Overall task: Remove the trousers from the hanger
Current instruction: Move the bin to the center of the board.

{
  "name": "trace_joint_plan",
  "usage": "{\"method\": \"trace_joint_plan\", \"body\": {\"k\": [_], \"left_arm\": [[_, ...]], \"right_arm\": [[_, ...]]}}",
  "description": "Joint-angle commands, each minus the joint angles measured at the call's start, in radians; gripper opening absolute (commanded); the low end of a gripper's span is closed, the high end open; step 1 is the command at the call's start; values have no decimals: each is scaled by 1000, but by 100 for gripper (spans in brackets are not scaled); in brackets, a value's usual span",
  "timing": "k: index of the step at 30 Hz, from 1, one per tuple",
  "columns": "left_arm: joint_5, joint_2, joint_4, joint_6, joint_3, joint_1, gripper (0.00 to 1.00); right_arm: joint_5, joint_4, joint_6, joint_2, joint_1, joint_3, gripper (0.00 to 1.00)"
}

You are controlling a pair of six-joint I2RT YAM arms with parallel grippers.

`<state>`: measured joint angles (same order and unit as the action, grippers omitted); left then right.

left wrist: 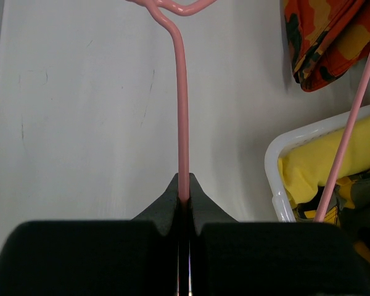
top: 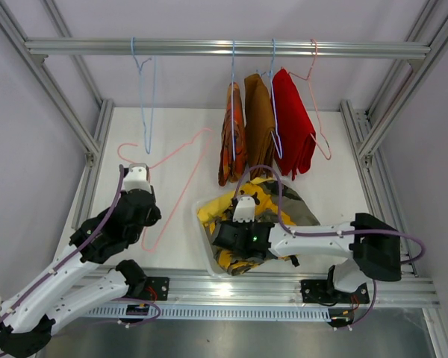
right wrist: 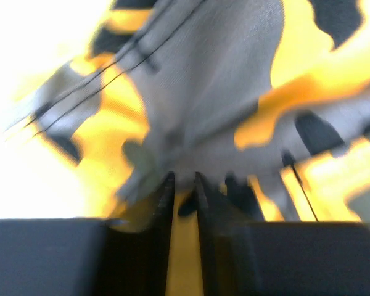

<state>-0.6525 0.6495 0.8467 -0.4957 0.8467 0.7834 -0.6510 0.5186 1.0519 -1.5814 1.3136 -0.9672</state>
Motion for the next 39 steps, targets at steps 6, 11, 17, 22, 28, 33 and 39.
{"method": "trace_joint_plan", "body": {"k": [6,11,17,22,28,33,39], "left_arm": [[-33,-11,-40,16,8,8,0],[-33,-4,-38,16,11,8,0],[-45,10,-11,8,50,8,0],[-38,22,29,5,98,10,0],[62,-27,69,-10,184,10,1],[142,-74,84,-21,249,10,1],[218,-125,39,-11,262,10,1]], "right_arm": [[-105,264,-21,182,56,-209,42],[-96,282,-66,241,58,-286,46],[-120,288,-110,297,136,-347,47],[-183,158,-237,343,231,-352,51],[-193,-15,-311,350,216,-323,39],[-110,-166,-302,316,133,-314,34],[-52,-341,-309,238,104,-352,41]]}}
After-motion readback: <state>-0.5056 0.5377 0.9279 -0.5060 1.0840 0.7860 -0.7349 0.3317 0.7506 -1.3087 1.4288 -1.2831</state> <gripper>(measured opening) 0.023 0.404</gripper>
